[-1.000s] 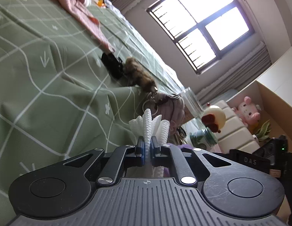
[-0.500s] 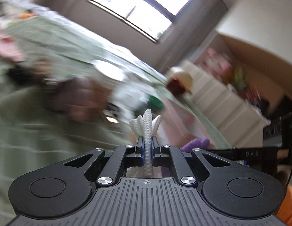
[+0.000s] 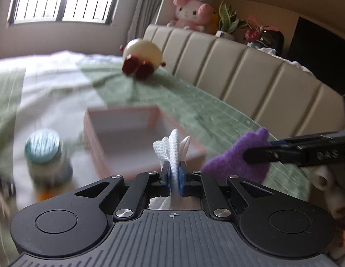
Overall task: Organize soft objects
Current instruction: 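Lower the towel into the pink box with the left tool while the right tool drops the sponge in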
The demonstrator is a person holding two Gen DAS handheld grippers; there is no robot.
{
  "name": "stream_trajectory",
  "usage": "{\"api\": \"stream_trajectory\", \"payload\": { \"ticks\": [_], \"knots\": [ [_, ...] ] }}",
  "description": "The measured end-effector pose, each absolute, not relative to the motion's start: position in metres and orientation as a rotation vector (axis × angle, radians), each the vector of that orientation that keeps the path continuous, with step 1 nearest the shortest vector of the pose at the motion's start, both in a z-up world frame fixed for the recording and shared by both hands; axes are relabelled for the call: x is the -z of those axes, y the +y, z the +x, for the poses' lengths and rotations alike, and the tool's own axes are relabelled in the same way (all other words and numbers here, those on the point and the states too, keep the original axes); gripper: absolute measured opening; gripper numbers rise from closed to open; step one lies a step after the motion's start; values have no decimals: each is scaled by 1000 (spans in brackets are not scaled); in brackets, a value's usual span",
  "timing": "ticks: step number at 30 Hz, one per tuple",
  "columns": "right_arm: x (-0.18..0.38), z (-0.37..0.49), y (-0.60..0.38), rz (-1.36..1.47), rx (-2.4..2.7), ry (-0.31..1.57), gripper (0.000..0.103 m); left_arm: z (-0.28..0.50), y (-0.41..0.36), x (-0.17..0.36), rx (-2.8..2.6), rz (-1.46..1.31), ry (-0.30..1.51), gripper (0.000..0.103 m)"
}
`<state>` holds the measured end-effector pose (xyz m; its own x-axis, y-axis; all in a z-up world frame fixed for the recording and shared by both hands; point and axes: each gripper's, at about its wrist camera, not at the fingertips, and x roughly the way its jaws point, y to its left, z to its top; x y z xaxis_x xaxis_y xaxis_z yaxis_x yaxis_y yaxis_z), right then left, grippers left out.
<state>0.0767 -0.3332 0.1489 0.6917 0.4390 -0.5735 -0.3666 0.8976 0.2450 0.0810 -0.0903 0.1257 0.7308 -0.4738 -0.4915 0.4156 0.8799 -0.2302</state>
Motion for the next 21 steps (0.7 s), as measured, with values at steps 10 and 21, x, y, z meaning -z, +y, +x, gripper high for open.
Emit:
{"api": "stream_trajectory", "payload": {
  "ticks": [10, 21],
  "knots": [
    [-133, 186, -313, 212, -402, 616, 40, 180, -113, -166, 416, 5, 494, 15],
    [-99, 187, -321, 222, -300, 708, 63, 197, -111, -119, 390, 63, 640, 17]
  ]
}}
